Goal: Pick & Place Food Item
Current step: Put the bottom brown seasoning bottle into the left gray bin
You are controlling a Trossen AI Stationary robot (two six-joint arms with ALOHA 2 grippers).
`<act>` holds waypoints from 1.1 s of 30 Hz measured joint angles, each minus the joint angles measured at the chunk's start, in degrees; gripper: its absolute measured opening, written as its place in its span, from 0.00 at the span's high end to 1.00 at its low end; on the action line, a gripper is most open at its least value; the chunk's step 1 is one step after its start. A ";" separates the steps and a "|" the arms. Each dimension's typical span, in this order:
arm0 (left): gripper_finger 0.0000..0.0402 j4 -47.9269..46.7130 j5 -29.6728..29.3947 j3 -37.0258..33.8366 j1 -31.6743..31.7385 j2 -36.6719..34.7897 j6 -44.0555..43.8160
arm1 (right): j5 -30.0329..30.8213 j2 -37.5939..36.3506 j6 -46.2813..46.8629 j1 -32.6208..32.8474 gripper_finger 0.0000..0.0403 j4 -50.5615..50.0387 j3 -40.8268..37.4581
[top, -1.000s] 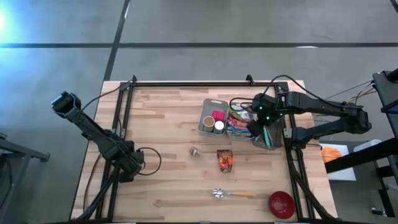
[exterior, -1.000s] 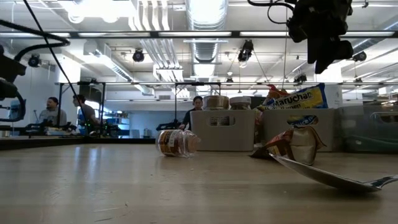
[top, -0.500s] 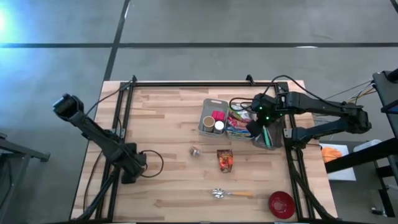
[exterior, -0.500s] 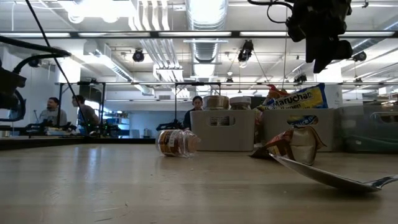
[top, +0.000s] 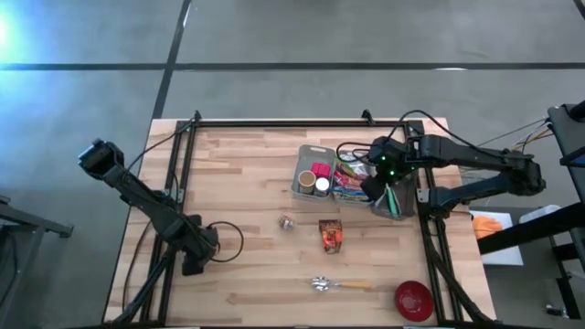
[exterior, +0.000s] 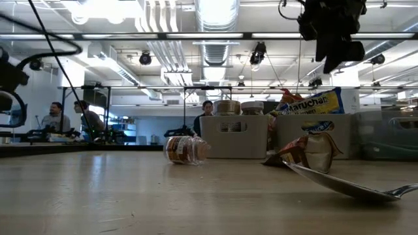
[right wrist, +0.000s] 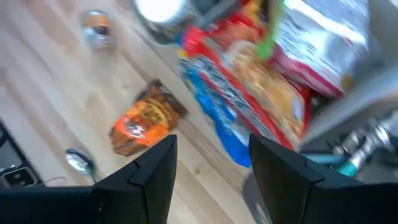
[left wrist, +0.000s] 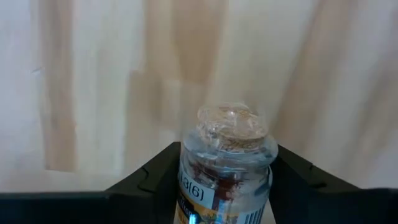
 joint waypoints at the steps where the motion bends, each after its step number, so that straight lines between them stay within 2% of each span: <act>1: 0.55 -0.04 0.73 0.98 0.43 -0.21 -0.14 | -0.04 0.00 -0.69 0.37 0.51 0.75 0.34; 6: 0.55 0.31 0.54 7.76 3.42 -2.25 0.86 | -0.31 0.00 -3.90 2.97 0.51 6.18 2.64; 10: 0.55 0.02 -6.25 13.32 7.11 -4.79 2.46 | -0.33 0.00 -3.23 4.46 0.51 14.26 4.73; 14: 0.55 -0.44 -15.35 19.02 11.63 -6.51 8.76 | -0.39 0.02 -1.57 6.69 0.51 27.25 5.37; 19: 0.55 -0.65 -17.14 24.29 18.72 -6.88 19.96 | -0.54 0.04 -0.83 9.64 0.51 42.46 5.19; 23: 0.55 -0.50 -12.71 26.21 23.04 -6.88 26.63 | -0.27 0.58 -3.36 12.03 0.51 46.71 5.14; 27: 0.55 6.69 -7.49 27.05 28.61 -6.88 29.20 | -0.15 3.40 -6.92 13.77 0.51 46.80 6.94; 29: 0.55 13.47 -1.75 27.17 32.13 -6.86 28.69 | -0.27 5.89 -11.12 14.59 0.51 46.03 8.72; 33: 0.55 30.80 15.48 27.10 38.67 -5.25 19.84 | -3.82 11.97 -22.56 16.11 0.51 42.00 15.07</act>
